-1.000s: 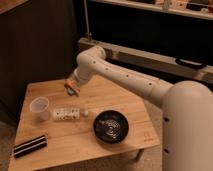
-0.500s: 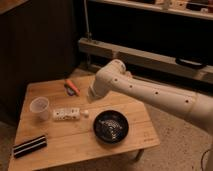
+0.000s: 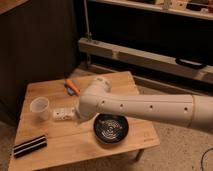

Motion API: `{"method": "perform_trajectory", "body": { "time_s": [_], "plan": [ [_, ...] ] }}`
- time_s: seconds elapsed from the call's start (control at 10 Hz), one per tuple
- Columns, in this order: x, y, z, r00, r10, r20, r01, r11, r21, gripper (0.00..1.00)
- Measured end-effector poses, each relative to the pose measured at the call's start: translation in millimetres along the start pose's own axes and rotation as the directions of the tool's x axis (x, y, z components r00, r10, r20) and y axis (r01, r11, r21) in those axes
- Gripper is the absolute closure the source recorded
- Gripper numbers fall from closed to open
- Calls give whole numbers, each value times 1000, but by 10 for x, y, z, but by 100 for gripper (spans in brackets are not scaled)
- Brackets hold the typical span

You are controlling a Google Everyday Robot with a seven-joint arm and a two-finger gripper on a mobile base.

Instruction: Move the arm in a circular motion

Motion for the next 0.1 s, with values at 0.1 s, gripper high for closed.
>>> {"method": "perform_trajectory", "body": {
  "time_s": [0.1],
  "plan": [
    [152,-241,136,999,-45,7,45,998,34,96]
  ]
}}
